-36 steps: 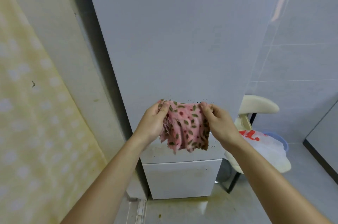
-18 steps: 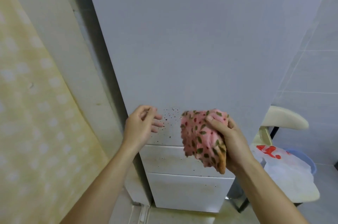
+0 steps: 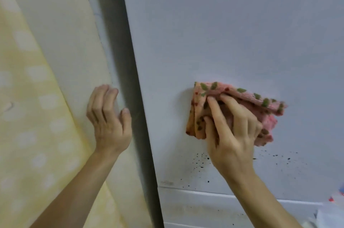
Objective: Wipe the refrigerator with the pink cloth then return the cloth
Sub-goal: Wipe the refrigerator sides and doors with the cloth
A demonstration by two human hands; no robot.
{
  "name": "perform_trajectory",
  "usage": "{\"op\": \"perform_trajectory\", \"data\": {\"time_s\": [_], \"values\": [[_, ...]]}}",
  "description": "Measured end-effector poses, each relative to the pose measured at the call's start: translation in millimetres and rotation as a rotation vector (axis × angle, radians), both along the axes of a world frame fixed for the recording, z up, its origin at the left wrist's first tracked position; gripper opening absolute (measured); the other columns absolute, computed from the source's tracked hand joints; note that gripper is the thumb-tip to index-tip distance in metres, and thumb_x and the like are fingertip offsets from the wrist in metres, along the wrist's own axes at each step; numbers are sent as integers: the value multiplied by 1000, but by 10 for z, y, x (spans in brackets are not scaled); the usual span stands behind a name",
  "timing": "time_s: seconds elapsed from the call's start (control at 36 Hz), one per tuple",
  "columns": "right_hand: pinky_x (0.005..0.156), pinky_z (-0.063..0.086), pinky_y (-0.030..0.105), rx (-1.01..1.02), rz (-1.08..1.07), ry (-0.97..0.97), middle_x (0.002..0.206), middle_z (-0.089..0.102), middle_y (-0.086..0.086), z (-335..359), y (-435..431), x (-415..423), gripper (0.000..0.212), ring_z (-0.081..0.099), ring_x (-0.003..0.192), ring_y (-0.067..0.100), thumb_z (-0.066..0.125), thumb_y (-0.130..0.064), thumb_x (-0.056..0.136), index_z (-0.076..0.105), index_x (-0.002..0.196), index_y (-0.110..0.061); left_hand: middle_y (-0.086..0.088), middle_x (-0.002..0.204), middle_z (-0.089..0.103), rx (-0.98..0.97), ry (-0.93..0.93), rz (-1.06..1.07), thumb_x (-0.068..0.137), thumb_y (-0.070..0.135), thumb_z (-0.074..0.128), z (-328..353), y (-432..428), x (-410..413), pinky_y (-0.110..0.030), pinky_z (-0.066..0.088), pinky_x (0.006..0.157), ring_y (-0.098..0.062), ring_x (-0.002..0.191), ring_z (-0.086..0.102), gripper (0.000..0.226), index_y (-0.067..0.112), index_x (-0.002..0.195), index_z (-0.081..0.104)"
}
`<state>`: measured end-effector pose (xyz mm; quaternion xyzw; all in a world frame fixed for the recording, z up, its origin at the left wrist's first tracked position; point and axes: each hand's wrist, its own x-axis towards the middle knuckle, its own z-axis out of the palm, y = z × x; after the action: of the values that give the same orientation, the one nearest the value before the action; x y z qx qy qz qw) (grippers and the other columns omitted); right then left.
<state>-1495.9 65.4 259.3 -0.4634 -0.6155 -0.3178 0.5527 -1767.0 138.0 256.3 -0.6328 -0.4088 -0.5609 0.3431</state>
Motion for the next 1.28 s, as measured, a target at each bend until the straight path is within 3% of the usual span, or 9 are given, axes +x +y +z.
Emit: {"op": "perform_trajectory", "data": {"time_s": [0.08, 0.19, 0.28, 0.47, 0.64, 0.78, 0.97, 1.14, 1.28], "values": [[107, 40, 57, 114, -45, -24, 149, 46, 7, -34, 102, 3, 37, 36, 141, 25, 67, -19, 100, 70, 136, -18, -20, 151, 36, 83, 16, -2, 97, 12, 52, -47, 137, -33, -49, 25, 124, -40, 144, 35, 51, 1, 145, 40], [125, 17, 62, 171, -76, -66, 158, 45, 15, 12, 195, 55, 40, 28, 147, 46, 67, -29, 100, 68, 140, -23, -21, 154, 37, 119, -6, -41, 94, 13, 56, -72, 201, -42, -50, 24, 124, -40, 148, 33, 59, -4, 148, 39], [120, 11, 77, 112, -131, -78, 165, 34, 17, 3, 224, 50, 49, 21, 152, 56, 57, -45, 106, 53, 153, -30, -21, 160, 34, 101, 6, -55, 93, 14, 57, -80, 183, -61, -46, 16, 127, -39, 152, 28, 65, -6, 151, 37], [126, 1, 68, 82, -237, -125, 174, 12, 15, 51, 244, -25, 64, 6, 158, 51, 32, -62, 109, 23, 166, -35, -12, 168, 28, 112, -10, -5, 94, 26, 55, -98, 166, -47, -55, 17, 126, -30, 157, 22, 73, 4, 160, 33], [127, -9, 62, 69, -247, -139, 176, -5, 10, 31, 272, -108, 72, -9, 160, 42, 26, -72, 105, 10, 167, -40, -6, 173, 20, 122, 7, -8, 97, 31, 49, -177, 189, -57, -47, 8, 130, -25, 161, 12, 75, 10, 165, 24], [127, -12, 60, 54, -240, -144, 176, -13, 6, -105, 351, -340, 71, -19, 160, 35, 21, -70, 105, 3, 167, -41, -5, 171, 25, 126, -41, -102, 97, 30, 50, -352, 175, -39, -45, 5, 132, -24, 161, 11, 76, 14, 164, 19], [128, 3, 63, 156, -266, -272, 176, 9, 9, -937, 488, -679, 66, 1, 162, 38, 27, -64, 106, 23, 166, -37, 0, 174, 20, 154, -47, -65, 96, 33, 46, -660, 242, -123, -45, 7, 131, -21, 161, 11, 72, 20, 165, 25], [129, 6, 63, 121, -219, -348, 176, 8, 9, -1671, 479, -790, 68, 2, 162, 39, 38, -64, 104, 28, 165, -37, 5, 174, 18, 153, -43, -60, 100, 39, 42, -779, 281, -175, -38, 2, 131, -15, 161, 8, 69, 24, 165, 25], [129, 7, 63, 147, -223, -365, 176, 7, 8, -1518, 490, -784, 72, 0, 162, 37, 42, -70, 100, 28, 164, -40, 3, 173, 22, 174, -43, -54, 100, 40, 43, -792, 285, -197, -38, 5, 131, -18, 161, 13, 68, 24, 164, 28]]}}
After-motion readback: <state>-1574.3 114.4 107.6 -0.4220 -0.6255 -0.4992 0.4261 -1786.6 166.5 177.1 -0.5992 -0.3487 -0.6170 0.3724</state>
